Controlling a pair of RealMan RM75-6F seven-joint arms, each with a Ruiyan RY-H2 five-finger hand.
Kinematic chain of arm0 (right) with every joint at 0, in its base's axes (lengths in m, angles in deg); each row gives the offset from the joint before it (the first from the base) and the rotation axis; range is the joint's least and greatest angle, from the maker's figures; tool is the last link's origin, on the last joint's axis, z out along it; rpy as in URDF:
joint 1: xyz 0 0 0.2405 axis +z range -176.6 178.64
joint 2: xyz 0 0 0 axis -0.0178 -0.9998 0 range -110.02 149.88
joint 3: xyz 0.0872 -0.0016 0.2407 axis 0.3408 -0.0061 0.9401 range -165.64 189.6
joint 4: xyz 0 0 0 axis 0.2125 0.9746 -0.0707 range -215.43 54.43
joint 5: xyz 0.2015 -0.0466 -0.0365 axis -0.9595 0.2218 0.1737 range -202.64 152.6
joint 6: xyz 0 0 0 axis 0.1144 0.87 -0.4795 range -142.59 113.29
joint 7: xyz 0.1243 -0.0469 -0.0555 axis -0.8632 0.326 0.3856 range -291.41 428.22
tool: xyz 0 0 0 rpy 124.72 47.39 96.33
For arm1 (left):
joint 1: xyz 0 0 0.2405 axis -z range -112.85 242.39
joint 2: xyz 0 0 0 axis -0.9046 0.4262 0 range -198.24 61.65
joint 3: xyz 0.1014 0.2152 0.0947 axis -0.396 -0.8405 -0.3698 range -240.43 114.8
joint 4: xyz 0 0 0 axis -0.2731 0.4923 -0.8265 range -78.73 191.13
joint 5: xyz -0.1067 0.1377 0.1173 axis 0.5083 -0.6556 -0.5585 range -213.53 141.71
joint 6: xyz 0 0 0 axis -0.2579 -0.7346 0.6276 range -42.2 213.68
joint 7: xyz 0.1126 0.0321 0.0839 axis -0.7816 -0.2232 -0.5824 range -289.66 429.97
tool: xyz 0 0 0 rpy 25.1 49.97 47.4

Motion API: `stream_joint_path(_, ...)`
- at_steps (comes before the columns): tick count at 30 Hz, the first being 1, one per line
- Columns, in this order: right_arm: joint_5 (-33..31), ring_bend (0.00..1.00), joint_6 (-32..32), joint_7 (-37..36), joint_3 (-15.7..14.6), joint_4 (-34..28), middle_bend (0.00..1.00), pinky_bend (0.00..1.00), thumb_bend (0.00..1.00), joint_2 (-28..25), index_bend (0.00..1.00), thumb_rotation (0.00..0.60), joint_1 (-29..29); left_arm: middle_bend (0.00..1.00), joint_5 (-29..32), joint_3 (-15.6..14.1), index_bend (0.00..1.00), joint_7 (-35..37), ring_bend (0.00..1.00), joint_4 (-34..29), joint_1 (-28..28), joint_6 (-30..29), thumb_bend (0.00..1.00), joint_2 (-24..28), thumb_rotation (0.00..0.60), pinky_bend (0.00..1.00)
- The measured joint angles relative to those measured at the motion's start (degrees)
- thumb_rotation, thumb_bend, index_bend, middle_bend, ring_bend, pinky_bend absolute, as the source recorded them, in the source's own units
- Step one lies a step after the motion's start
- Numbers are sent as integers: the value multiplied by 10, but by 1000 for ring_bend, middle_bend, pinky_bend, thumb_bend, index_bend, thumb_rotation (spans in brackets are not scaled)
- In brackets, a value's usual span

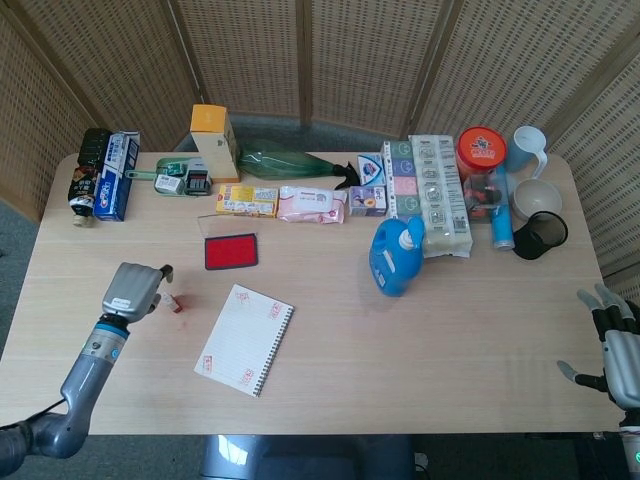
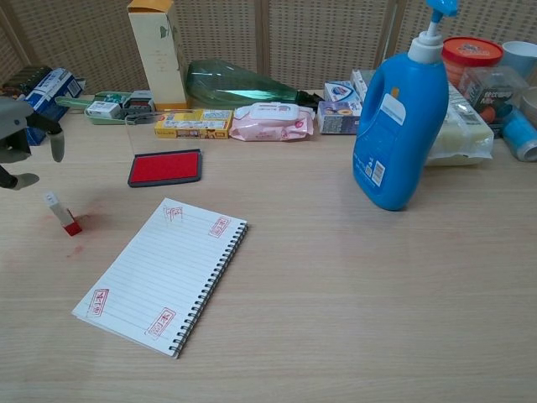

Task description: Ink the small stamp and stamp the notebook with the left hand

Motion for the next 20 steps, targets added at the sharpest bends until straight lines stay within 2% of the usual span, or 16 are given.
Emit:
stream_joint_path(2, 5, 0, 3, -3, -1, -1, 34, 0, 70, -2, 116, 600, -2, 1000, -8, -2, 403, 3, 1000, -20, -6, -14, 303, 15, 600, 1000)
stream_joint_path(3, 7, 0, 4, -4, -2, -2, 34, 0, 70, -3, 116, 600, -3, 967, -14, -3, 369, 6, 966, -31, -10, -24, 291, 25, 600, 984)
stream_joint_path(5, 12, 0, 7, -6, -3, -4, 34, 0, 70, -4, 117, 600, -4, 764, -23, -6, 287, 14, 767, -48, -17, -36, 262, 41, 600, 870)
stream_joint_path(7, 19, 0, 13, -10, -4, -6, 34, 0, 70, -6, 117, 600, -6, 372, -29, -12, 169, 21, 411, -69, -26, -43, 210, 58, 600, 640)
stream_joint_path(8, 25, 0, 18, -15, -5, -8, 34, 0, 70, -9, 117, 600, -9, 248, -30, -15, 118, 22, 304, -80, -31, -46, 180, 68, 600, 559)
stream_joint_path(10, 31, 0, 23, -21, -6, -10, 34, 0, 70, -11, 117, 600, -12, 88, -35, -24, 29, 24, 167, -114, -44, -58, 104, 92, 600, 431)
stream_joint_path(12, 36, 0, 27, -29, -7, -11, 34, 0, 69, -15, 116, 600, -15, 20, -43, -35, 0, 25, 95, -151, -63, -79, 44, 119, 600, 356)
stream_joint_path(15, 39, 0, 29, -38, -8, -11, 34, 0, 70, -18, 116, 600, -17, 0, -60, -50, 0, 25, 22, -184, -92, -119, 1, 148, 600, 260)
stream_joint_path(20, 45, 0, 34, -50, -8, -9, 34, 0, 70, -22, 116, 600, -20, 0, -97, -79, 0, 42, 0, -211, -153, -196, 0, 172, 600, 197)
